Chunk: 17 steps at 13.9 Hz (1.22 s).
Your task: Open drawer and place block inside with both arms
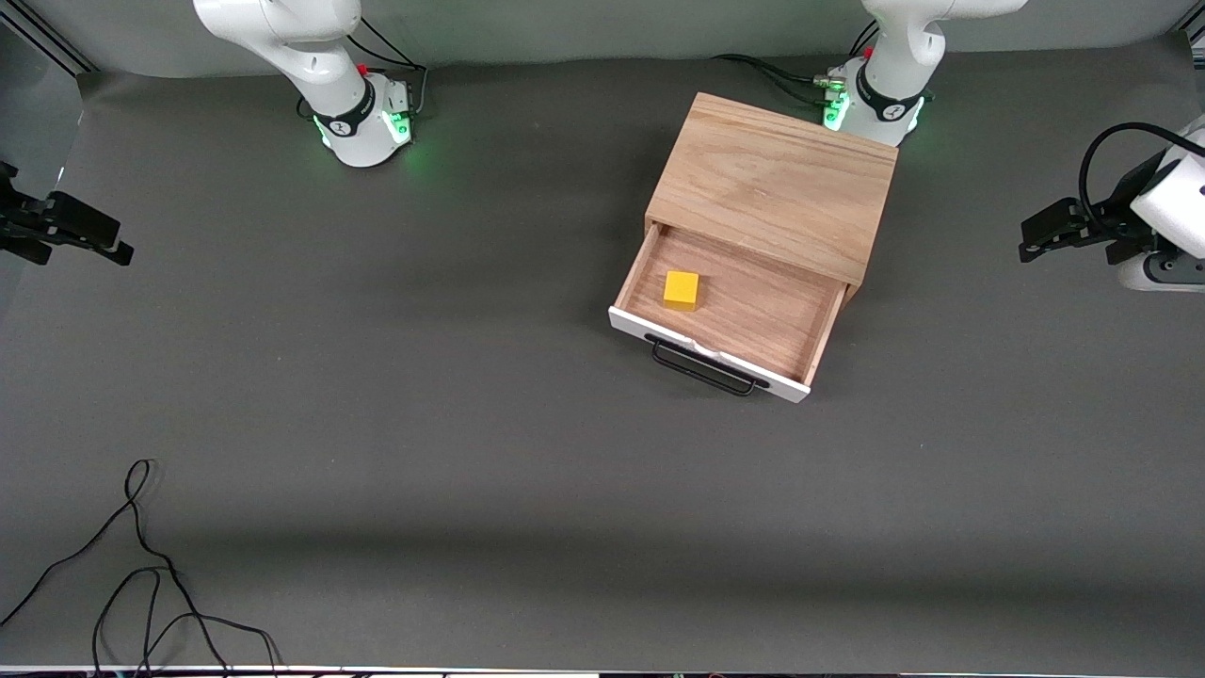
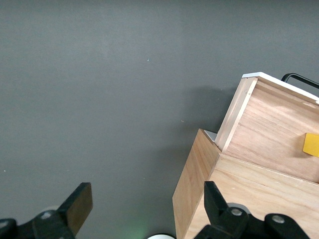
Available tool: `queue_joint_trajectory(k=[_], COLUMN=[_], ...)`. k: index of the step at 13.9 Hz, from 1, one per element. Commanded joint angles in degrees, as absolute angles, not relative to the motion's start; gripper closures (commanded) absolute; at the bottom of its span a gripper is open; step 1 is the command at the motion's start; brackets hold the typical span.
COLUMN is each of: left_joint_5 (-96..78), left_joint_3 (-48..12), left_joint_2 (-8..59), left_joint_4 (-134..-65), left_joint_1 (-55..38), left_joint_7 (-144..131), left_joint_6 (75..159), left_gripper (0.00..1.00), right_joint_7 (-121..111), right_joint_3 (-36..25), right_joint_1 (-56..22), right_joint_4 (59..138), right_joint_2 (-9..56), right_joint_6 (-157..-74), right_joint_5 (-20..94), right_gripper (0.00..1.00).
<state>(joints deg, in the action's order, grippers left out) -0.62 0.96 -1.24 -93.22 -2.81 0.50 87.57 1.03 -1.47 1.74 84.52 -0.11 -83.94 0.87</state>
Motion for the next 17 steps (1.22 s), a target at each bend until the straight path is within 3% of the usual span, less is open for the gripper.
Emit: queue_joint_trajectory(k=[1, 17], left_joint_5=[-0.1, -0.1], left_joint_3=[0.8, 0.8], left_joint_2=[-1.1, -1.1], left_joint_4=[-92.7, -92.8], left_joint_1=[-2.9, -3.0], left_joint_7=[-0.1, -0.1], left_joint_6=[87.0, 87.1], left_gripper=[0.0, 0.0], right_joint_7=[-1.7, -0.9], right_joint_3=[-0.6, 3.0], right_joint_1=[2.8, 2.9], right_joint_4=[85.3, 85.1], right_joint_2=[-0.7, -0.5], right_joint_6=[-84.8, -85.1], right_joint_5=[0.4, -0.1], right_gripper=[0.0, 0.0])
